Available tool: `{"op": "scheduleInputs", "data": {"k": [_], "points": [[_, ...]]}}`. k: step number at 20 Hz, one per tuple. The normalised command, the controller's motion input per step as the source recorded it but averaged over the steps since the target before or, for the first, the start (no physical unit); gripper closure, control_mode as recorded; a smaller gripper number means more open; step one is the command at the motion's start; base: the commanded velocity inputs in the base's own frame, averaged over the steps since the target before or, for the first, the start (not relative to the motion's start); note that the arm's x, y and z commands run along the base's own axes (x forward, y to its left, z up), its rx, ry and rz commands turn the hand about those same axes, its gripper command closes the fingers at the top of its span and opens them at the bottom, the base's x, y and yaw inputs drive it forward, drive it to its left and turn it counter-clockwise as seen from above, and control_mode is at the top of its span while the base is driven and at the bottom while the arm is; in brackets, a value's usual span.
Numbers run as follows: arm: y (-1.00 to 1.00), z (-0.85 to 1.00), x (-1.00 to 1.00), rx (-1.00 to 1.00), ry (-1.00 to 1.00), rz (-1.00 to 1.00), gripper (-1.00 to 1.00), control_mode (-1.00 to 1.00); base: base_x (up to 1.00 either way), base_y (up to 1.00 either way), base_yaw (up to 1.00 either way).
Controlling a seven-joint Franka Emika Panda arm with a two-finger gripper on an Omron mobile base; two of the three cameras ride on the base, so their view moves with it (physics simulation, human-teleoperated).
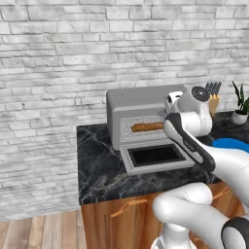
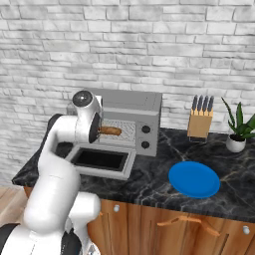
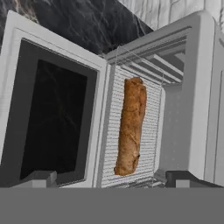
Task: Pull the toaster oven rack outwards. Pick up the baguette from the plate and place it on the toaster oven rack. Close the toaster oven door fully and set the temperature to the lowest setting.
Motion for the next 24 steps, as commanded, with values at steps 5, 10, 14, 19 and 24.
{"op": "scheduleInputs", "data": {"k": [5, 10, 14, 19, 24], "points": [[-0.31, -0.19, -0.31, -0.01, -0.02, 0.27, -1.00, -1.00, 0.00, 0.00, 0.00], [-0.12, -0.11, -0.08, -0.09, 0.10, 0.30, -1.00, -1.00, 0.00, 0.00, 0.00], [0.11, 0.00, 0.02, -0.31, 0.30, 0.37, -1.00, -1.00, 0.00, 0.00, 0.00], [0.15, 0.00, 0.14, -0.31, 0.22, 0.43, -1.00, -1.00, 0.00, 0.00, 0.00], [0.00, -0.12, 0.04, -0.22, 0.04, 0.32, -1.00, -1.00, 0.00, 0.00, 0.00]]}}
